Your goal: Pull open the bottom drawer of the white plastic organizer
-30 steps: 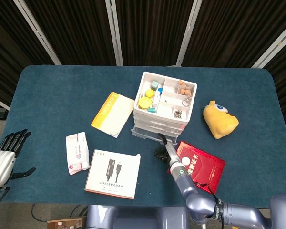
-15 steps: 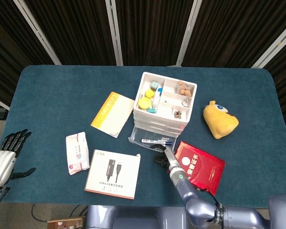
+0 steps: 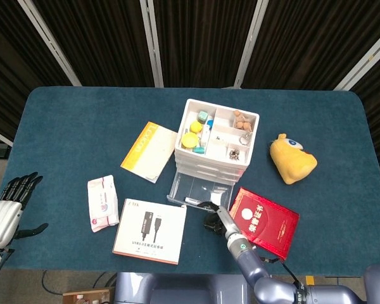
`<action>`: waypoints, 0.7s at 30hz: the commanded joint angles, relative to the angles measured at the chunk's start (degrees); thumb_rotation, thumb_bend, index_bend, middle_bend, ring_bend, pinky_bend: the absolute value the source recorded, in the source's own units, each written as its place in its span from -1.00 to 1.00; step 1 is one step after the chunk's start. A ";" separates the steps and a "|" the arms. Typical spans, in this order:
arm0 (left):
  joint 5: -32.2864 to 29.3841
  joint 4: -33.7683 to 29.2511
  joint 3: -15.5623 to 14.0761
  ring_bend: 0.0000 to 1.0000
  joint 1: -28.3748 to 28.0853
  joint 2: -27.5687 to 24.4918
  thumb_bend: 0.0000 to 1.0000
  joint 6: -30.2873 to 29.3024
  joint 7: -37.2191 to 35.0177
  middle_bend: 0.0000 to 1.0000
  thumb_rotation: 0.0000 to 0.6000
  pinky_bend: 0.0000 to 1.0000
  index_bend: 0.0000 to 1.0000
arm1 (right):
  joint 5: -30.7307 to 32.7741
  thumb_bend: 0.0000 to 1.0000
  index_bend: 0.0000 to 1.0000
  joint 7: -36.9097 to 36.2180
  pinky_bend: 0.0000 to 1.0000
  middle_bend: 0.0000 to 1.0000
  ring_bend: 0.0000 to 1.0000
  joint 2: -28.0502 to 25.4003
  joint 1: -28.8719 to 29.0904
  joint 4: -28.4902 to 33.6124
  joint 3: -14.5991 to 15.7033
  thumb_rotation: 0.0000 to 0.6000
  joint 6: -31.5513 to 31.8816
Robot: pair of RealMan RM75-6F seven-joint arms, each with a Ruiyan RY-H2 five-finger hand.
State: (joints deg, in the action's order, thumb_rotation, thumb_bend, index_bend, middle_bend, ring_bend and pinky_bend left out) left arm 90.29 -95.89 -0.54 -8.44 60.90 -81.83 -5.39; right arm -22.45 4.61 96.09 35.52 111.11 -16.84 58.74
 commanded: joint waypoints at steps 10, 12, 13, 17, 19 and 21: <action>0.49 0.37 -0.05 -1.00 0.25 0.18 -0.97 -0.69 0.42 -1.00 1.00 -0.96 -1.00 | -3.50 -0.23 -1.00 1.77 0.76 0.59 0.61 -5.35 -0.18 5.62 1.66 1.00 0.36; 0.63 0.43 -0.05 -1.00 0.33 0.21 -0.97 -0.91 0.50 -1.00 1.00 -0.96 -1.00 | -4.98 -0.23 -1.00 2.10 0.76 0.59 0.61 -7.10 -0.78 7.74 2.16 1.00 1.35; 0.67 0.39 -0.09 -1.00 0.38 0.21 -0.97 -0.99 0.48 -1.00 1.00 -0.96 -1.00 | -5.87 -0.23 -1.00 2.31 0.75 0.59 0.61 -8.18 -1.15 8.95 2.45 1.00 1.90; 1.02 0.38 -0.17 -1.00 0.61 0.19 -0.97 -1.50 0.88 -1.00 1.00 -0.96 -1.00 | -10.76 -0.23 -1.00 3.83 0.68 0.55 0.58 -13.99 -3.14 14.06 4.47 1.00 4.22; 1.10 0.33 -0.20 -1.00 0.73 0.20 -0.97 -1.71 0.92 -1.00 1.00 -0.96 -1.00 | -13.24 -0.23 -1.00 4.21 0.62 0.48 0.52 -16.96 -4.24 15.93 5.52 1.00 4.86; 1.17 0.32 -0.24 -1.00 0.83 0.22 -0.97 -1.85 1.08 -1.00 1.00 -0.96 -1.00 | -16.72 -0.23 -1.00 4.14 0.53 0.41 0.44 -20.90 -5.88 17.56 6.93 1.00 5.24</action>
State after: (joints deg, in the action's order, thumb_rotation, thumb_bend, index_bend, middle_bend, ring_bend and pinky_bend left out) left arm 91.44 -95.56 -0.77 -7.63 61.11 -83.67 -4.32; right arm -35.28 8.19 79.35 31.79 125.99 -11.88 62.79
